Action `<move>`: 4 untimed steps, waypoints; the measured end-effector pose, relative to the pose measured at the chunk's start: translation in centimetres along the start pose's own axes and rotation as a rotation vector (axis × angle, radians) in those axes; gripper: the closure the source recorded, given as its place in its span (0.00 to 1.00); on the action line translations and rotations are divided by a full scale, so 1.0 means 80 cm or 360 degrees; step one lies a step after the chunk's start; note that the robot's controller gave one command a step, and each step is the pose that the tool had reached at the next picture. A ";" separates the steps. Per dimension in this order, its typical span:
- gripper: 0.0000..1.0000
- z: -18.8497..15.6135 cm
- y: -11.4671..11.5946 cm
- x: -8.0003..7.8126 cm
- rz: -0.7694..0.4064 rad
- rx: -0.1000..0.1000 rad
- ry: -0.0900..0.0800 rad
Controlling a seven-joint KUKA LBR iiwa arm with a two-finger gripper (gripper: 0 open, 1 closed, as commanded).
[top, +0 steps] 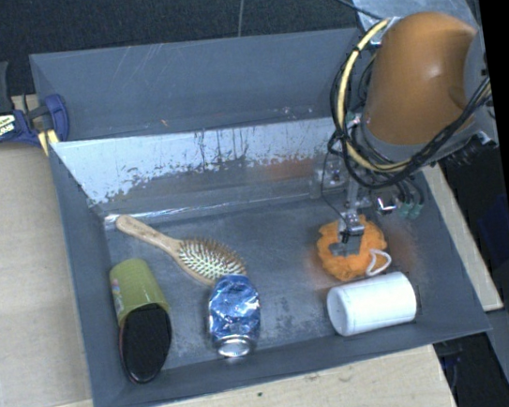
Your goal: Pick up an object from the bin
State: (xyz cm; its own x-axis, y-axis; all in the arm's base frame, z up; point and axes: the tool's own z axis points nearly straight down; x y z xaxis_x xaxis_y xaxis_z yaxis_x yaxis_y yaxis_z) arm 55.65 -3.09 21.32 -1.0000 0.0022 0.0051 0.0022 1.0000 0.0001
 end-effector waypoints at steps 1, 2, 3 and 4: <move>0.00 0.052 -0.066 0.040 0.0117 0.0003 0.0005; 0.00 0.101 -0.039 -0.025 0.0126 0.0001 -0.0002; 0.00 0.153 -0.096 0.058 0.0290 0.0000 -0.0071; 0.00 0.169 -0.101 0.044 0.0320 -0.0003 -0.0096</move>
Offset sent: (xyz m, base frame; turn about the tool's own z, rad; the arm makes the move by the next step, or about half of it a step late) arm -0.0311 -0.0488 -0.0393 0.0668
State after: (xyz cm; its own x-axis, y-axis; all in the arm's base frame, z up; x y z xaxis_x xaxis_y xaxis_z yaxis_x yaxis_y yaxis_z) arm 52.02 -11.12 7.79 -0.9779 0.2019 -0.0543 0.2018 0.9794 0.0072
